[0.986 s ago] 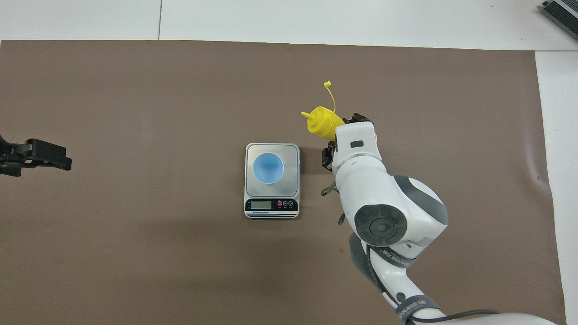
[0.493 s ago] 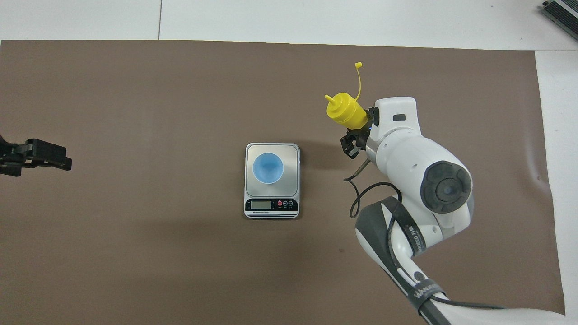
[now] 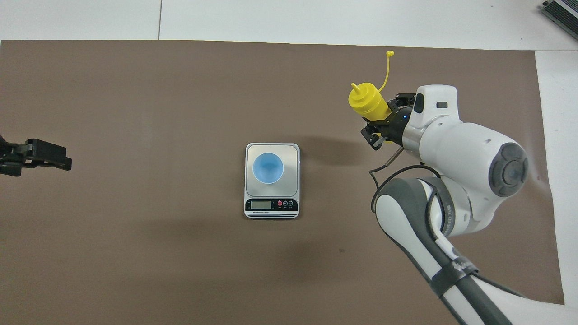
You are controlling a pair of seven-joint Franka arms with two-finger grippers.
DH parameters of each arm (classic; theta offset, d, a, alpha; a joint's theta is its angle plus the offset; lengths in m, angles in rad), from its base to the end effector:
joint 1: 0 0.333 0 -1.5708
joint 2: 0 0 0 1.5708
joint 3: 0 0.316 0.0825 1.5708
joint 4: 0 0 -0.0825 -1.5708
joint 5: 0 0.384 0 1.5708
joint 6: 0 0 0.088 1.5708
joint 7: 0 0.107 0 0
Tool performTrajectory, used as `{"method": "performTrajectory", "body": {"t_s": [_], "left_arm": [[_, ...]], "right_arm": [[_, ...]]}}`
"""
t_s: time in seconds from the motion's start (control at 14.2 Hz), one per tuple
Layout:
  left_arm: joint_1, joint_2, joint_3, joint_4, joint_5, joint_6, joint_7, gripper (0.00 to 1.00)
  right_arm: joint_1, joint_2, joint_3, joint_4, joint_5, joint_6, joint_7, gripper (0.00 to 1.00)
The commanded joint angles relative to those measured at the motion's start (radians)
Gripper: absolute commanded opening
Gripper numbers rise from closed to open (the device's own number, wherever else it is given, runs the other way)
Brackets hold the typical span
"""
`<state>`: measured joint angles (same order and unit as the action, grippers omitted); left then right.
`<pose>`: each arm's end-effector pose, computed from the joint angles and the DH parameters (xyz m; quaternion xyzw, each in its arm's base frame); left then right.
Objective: Pour seasoning into cup on scale with both arms
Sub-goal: 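Lower the bottle to its original spot with the right gripper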
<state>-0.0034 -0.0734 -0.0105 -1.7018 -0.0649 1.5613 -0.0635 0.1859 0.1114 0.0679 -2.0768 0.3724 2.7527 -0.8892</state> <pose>0.5277 -0.0145 0.6020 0.9986 0.0256 -0.0347 0.0307 0.5924 0.1372 0.4373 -0.8725 -0.3873 -0.2967 0.0273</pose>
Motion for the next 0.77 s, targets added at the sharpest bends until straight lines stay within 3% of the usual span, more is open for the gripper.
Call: {"method": "performTrajectory", "body": {"t_s": [0.0, 0.14, 0.42, 0.7], "left_arm": [[0.006, -0.028, -0.003, -0.032, 0.014, 0.016, 0.011, 1.0], [0.006, -0.028, -0.003, -0.032, 0.014, 0.016, 0.01, 1.0], [0.006, -0.028, -0.003, -0.032, 0.014, 0.016, 0.011, 1.0], [0.006, -0.028, -0.003, -0.032, 0.014, 0.016, 0.01, 1.0]], "right_arm": [[-0.057, -0.039, 0.01, -0.014, 0.313, -0.057, -0.352, 0.37], [-0.12, -0.055, 0.009, -0.031, 0.564, -0.12, -0.624, 0.37], [-0.291, -0.045, 0.009, -0.058, 0.837, -0.312, -1.018, 0.37], [-0.41, -0.016, 0.007, -0.101, 0.996, -0.453, -1.267, 0.37]]}}
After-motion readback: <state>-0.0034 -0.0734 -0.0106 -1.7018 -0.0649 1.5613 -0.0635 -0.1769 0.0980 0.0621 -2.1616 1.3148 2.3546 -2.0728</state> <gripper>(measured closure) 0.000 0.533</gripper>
